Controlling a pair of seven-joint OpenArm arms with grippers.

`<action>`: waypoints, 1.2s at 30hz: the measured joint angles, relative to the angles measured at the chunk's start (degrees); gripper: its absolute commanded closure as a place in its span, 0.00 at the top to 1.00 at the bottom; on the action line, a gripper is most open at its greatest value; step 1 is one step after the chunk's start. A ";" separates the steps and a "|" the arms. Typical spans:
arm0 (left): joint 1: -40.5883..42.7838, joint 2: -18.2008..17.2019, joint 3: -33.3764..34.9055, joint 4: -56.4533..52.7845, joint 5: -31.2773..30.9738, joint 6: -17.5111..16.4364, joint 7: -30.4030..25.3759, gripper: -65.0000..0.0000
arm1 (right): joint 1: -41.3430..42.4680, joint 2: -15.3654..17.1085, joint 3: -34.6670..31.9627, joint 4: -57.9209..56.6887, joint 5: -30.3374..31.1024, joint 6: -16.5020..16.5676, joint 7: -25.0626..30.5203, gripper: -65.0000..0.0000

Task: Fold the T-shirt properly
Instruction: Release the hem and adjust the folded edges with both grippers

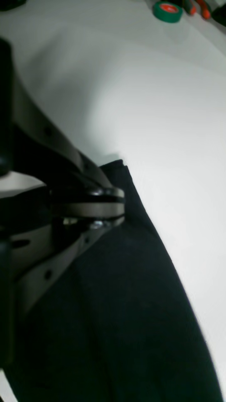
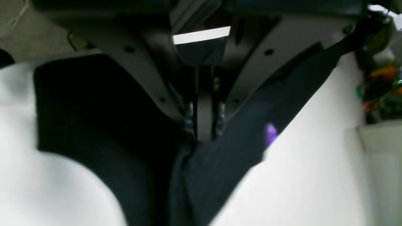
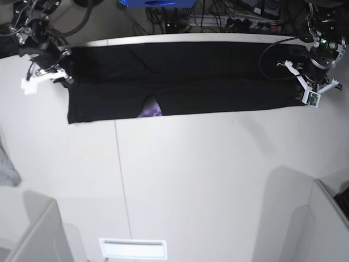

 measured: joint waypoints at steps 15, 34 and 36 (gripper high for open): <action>0.76 -0.13 0.04 -0.35 0.22 0.04 0.17 0.79 | -0.15 -0.90 0.33 0.00 -4.61 0.00 0.37 0.38; -2.71 6.21 0.55 -13.55 0.09 0.02 -0.57 0.00 | 6.47 0.72 -10.86 -10.40 -25.86 9.09 4.39 0.00; -3.82 5.88 0.37 -15.67 -0.48 -0.09 -1.92 0.00 | 8.22 0.72 -10.75 -14.12 -26.34 9.07 5.09 0.00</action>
